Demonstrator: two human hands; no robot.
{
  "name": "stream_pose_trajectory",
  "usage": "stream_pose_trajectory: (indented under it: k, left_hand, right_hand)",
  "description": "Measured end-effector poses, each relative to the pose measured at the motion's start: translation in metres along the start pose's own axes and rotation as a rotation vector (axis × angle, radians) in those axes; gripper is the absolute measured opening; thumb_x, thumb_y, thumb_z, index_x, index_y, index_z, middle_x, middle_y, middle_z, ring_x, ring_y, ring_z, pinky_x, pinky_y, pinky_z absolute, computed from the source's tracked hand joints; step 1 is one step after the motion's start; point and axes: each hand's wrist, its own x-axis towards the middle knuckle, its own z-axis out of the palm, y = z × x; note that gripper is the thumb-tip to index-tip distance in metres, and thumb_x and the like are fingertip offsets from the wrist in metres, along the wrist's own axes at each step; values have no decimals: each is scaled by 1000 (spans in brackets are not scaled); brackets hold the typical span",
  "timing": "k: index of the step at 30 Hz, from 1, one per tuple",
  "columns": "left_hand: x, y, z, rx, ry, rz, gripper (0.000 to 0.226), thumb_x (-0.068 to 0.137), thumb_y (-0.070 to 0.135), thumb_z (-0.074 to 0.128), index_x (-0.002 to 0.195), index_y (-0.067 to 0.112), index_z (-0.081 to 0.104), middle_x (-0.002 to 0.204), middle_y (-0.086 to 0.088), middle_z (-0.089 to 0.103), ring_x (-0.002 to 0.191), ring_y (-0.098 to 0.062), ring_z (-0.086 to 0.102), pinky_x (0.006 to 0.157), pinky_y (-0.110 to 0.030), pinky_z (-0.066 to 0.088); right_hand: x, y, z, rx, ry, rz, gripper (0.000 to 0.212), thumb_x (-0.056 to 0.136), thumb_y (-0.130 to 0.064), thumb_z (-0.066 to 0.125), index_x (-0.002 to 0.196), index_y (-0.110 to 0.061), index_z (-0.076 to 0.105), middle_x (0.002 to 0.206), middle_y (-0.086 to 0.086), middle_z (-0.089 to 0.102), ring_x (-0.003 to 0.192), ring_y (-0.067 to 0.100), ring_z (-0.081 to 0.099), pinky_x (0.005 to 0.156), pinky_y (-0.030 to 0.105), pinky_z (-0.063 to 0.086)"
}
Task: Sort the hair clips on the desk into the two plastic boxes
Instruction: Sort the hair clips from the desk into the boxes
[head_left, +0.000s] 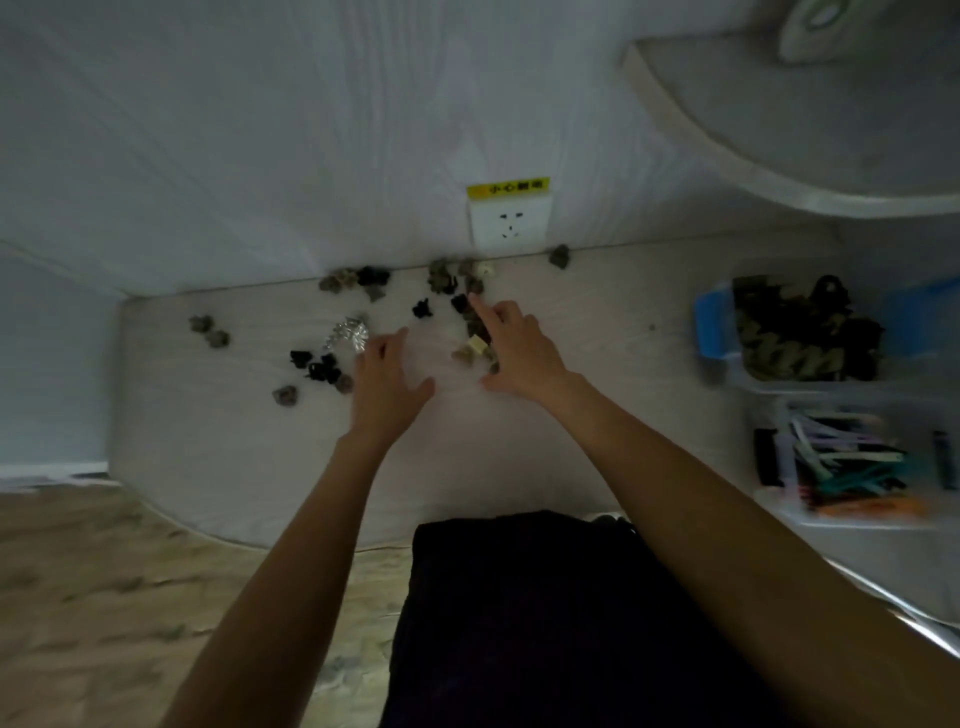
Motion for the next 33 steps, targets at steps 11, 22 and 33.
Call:
stream_pose_trajectory:
  k: [11,22,33]
  left_hand:
    - [56,31,-11,23,-235,193,113,64,33,81,147,10,8,139,-20,25,126,-37,27,102,-47,31]
    - [13,46,17,-189,-129,202,45,73,14,70,115,15,52,109,-10,56,96,-28,56,74,-28,36]
    - [-17,71,6,-609,-119,162,33,79,17,71,108,25,60,108,6,62,89,-4,62,82,-18,51]
  right_hand:
    - [-15,1,19,49,164,127,71,82,-28,65,139,-14,27,132,14,37,104,31,52,78,39,46]
    - [-26,-4,25,252,214,89,45,76,-8,64,114,-9,40,117,12,47,92,30,55,67,33,41]
    - [-66,8,-12,741,285,28,44,80,-5,68,119,-14,50,113,-2,54,103,13,53,84,31,54]
